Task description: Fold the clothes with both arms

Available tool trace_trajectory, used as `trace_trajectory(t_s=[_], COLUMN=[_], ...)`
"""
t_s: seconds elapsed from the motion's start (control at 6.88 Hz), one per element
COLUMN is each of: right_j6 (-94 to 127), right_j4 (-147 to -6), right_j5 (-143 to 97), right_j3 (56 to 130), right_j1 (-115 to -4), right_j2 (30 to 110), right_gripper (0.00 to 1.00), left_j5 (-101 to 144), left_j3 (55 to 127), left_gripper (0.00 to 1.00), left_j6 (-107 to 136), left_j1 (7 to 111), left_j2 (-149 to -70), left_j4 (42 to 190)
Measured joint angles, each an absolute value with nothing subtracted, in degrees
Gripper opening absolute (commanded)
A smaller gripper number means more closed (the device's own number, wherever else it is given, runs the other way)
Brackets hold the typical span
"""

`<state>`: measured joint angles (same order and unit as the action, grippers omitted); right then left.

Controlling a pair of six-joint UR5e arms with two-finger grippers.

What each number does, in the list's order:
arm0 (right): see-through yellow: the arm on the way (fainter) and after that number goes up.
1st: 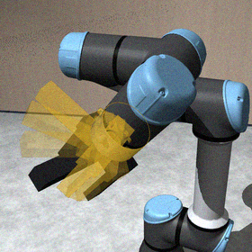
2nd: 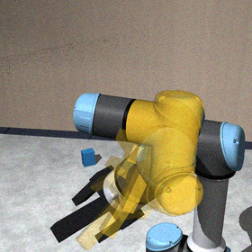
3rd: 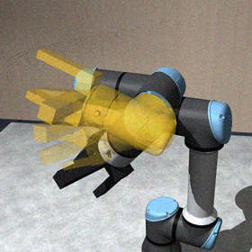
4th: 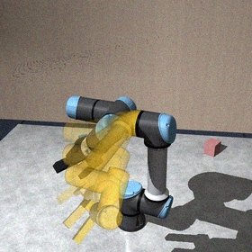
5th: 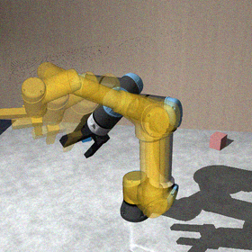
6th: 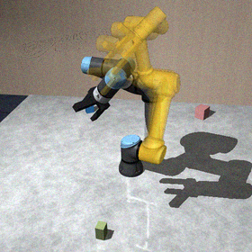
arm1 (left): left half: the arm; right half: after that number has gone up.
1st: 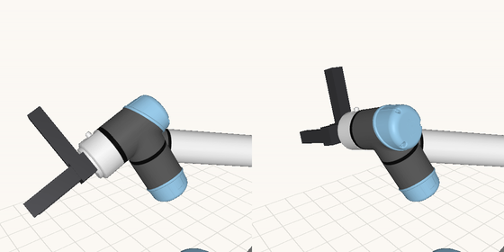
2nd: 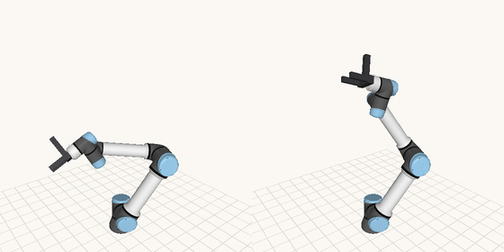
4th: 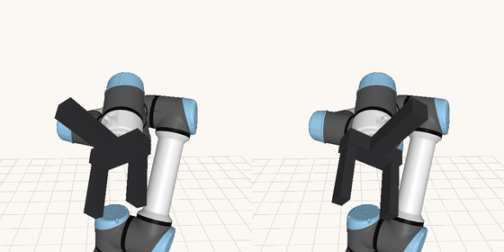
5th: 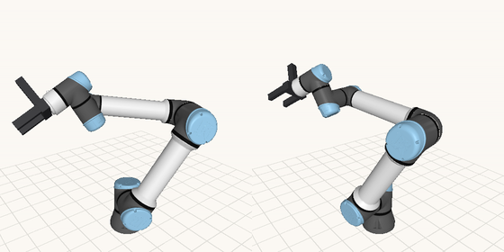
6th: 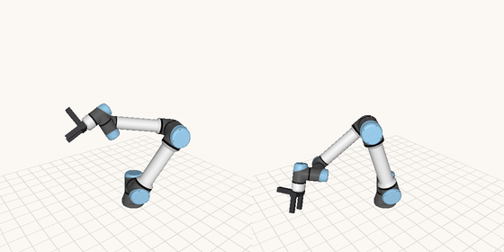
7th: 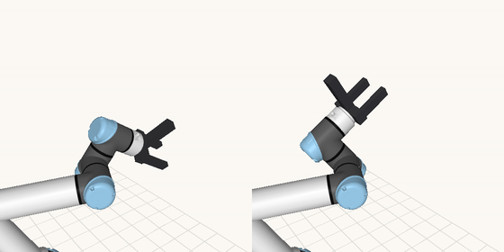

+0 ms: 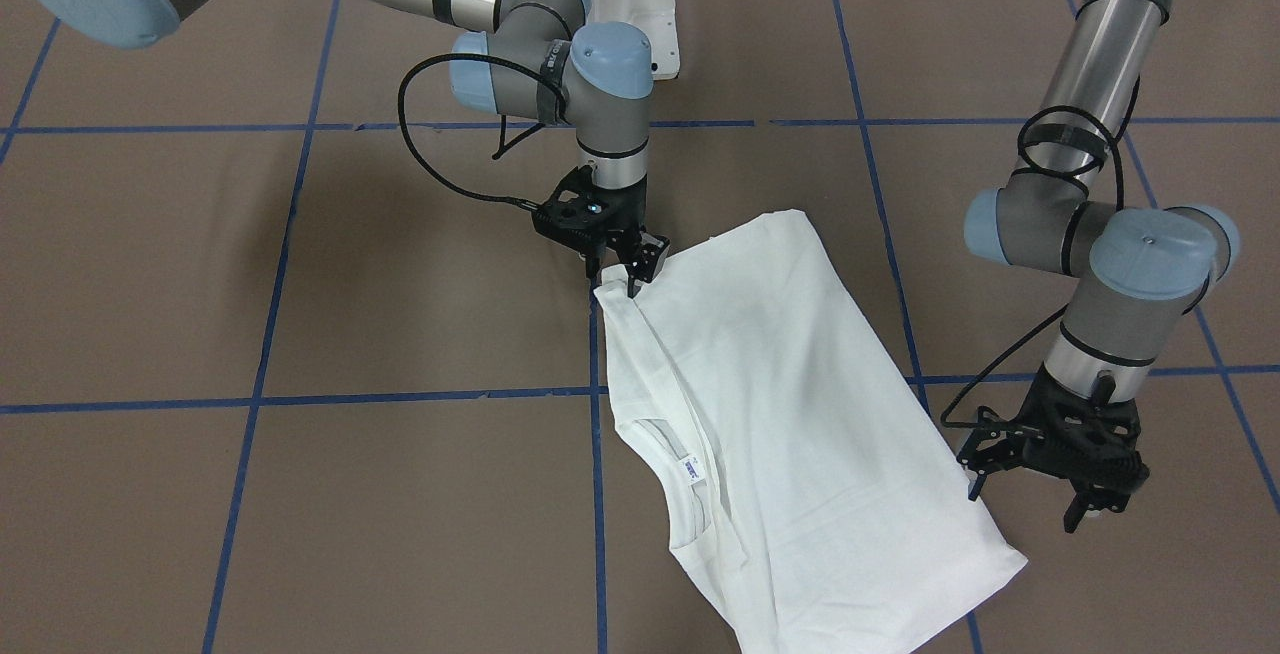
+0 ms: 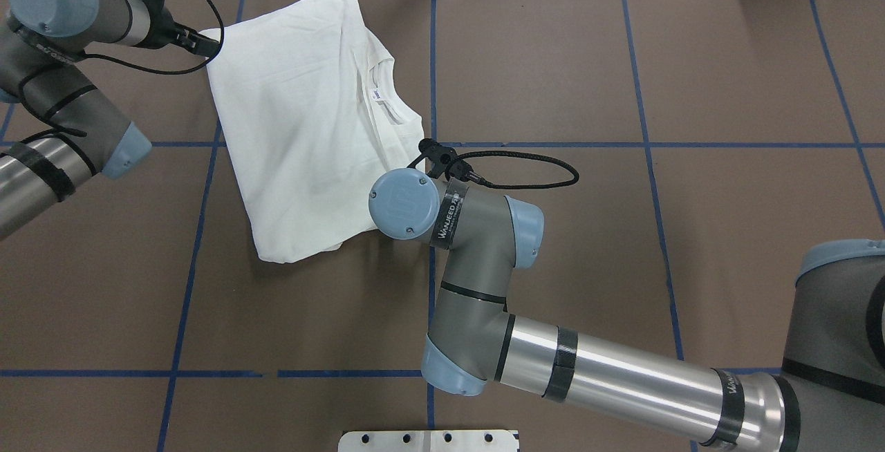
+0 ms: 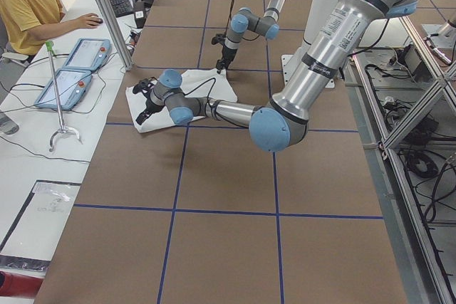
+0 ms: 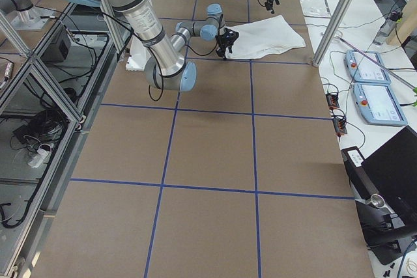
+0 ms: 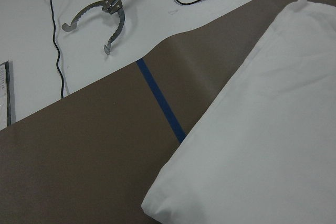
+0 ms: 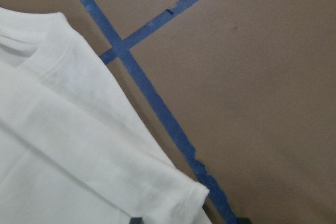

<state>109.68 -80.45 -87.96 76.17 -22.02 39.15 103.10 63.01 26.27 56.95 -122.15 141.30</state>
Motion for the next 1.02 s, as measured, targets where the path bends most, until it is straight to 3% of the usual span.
trace_trajectory(t_s=[0.73, 1.02], right_j6=[104.96, 100.02], right_j4=[-81.45, -85.09], right_j5=[-88.63, -89.72], right_j3=[78.79, 90.72], right_j1=[-24.54, -26.58], right_j2=[40.59, 49.68], right_gripper=[0.0, 0.0], left_j5=[103.1, 103.25], left_j3=[63.6, 64.36], left_gripper=[1.0, 1.0], left_j6=[26.7, 27.16], left_j1=[56.95, 56.82], left_j2=[-121.78, -121.8], left_j4=[141.5, 141.5])
